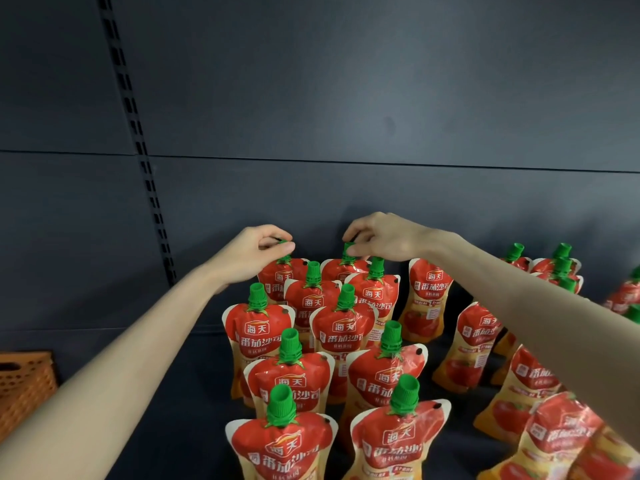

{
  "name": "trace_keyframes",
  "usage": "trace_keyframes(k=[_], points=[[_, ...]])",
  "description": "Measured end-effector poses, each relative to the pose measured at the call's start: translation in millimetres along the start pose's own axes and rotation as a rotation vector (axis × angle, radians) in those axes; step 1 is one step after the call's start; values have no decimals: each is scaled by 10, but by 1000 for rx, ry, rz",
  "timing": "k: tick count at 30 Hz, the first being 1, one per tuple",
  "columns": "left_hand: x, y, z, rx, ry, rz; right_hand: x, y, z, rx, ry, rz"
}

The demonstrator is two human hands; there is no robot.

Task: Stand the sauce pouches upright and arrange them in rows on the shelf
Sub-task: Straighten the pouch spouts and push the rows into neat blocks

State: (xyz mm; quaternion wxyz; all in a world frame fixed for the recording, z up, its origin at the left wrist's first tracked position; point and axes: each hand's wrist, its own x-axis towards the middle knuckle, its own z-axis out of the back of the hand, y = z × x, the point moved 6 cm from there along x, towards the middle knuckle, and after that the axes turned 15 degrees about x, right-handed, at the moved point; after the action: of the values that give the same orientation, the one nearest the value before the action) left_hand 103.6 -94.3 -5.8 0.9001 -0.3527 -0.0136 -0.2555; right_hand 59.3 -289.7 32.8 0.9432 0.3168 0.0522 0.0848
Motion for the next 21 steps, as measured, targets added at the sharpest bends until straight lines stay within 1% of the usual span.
trace_keyframes(k=[2,5,6,7,10,12,17,21], points=[[-23,-51,68,71,-69,-33,-49,15,53,-21,-43,26],[-112,-217,223,170,-260,-127,-179,54,155,-13,-129,80],[-138,-284,239,171,-263,-156,-224,54,167,9,-124,83],[-151,-348,217,161,-211,-180,-264,42,154,20,-90,69],[-134,-475,22,194,67,-214,-340,-25,32,-61,80,-26],[-101,-485,-64,210,167,-214,-349,-44,-21,-121,115,-42],[-124,-411,-152,117,287,-171,-340,12,-39,-82,93,-13],[-115,-359,-88,92,294,-153,-309,63,-70,-47,85,14]])
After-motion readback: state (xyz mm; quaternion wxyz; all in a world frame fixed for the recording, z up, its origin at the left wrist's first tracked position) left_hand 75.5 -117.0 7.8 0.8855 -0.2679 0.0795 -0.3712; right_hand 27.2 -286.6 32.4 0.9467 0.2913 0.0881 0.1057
